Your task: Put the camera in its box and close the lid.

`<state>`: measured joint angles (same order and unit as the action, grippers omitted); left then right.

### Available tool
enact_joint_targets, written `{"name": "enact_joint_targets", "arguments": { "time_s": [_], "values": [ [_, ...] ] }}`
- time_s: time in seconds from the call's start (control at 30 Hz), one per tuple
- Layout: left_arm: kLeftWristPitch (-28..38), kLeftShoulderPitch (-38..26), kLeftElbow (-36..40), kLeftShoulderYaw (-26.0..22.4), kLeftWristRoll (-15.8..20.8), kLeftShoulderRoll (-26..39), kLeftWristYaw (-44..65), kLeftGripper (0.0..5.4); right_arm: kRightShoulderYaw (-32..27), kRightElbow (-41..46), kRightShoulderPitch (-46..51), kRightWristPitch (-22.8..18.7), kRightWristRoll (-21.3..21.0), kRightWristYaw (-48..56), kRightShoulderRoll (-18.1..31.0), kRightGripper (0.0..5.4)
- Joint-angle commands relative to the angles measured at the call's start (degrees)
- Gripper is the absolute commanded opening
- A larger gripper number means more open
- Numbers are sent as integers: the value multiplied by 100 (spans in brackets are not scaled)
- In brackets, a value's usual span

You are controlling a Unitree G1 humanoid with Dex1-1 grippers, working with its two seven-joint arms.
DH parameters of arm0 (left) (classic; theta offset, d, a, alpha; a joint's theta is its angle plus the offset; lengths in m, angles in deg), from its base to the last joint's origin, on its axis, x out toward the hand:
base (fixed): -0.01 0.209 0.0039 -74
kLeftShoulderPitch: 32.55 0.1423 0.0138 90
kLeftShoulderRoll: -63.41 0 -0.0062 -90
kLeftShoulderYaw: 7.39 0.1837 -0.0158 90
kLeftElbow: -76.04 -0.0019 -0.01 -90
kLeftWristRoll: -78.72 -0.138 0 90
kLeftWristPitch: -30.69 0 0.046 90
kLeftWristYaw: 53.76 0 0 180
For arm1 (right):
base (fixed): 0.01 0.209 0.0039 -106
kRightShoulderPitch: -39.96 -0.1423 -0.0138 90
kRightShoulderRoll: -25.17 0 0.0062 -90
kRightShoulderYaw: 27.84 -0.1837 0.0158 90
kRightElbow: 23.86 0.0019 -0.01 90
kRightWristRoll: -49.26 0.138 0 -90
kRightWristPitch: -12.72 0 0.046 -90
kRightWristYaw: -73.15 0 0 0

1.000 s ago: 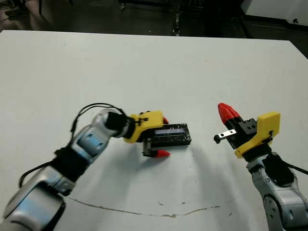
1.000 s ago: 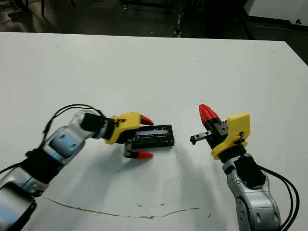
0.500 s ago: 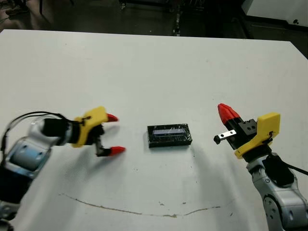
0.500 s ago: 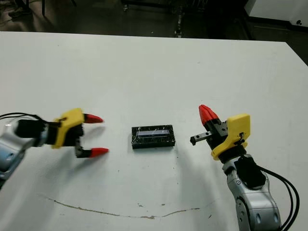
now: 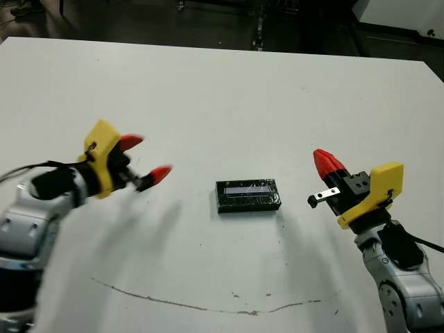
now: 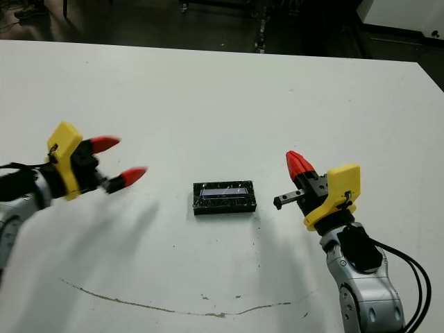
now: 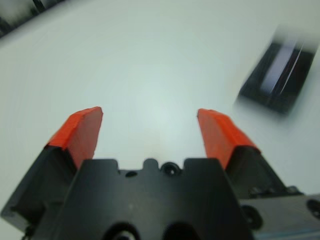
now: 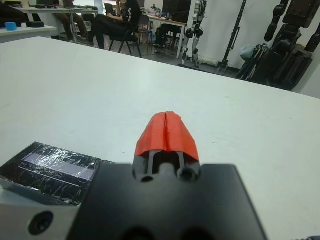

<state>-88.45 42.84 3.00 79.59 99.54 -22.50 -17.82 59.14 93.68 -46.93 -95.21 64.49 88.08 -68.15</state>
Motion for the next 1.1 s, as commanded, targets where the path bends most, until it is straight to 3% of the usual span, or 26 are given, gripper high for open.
{"name": "enact_joint_targets", "arguments": {
  "time_s": [0.03,0.23,0.63,0.93,1.1],
  "values": [
    [194,8,215,197,192,-428,-212,390,-20,-78,56,73,-33,-19,-15,0],
    [21,-234,186,946,201,-1130,-590,305,8,-118,75,93,-105,-125,-117,0],
    [317,-342,-1289,2182,-690,-1743,-1023,132,-225,-212,168,149,-147,-206,-120,0],
    [326,-284,-2085,2769,-1345,-1540,-723,5,-320,-43,191,-120,-42,-342,-127,0],
    [118,-240,-2133,2912,-1450,-1510,-656,2,-278,-55,178,-91,15,-330,-148,0]
  ]
}}
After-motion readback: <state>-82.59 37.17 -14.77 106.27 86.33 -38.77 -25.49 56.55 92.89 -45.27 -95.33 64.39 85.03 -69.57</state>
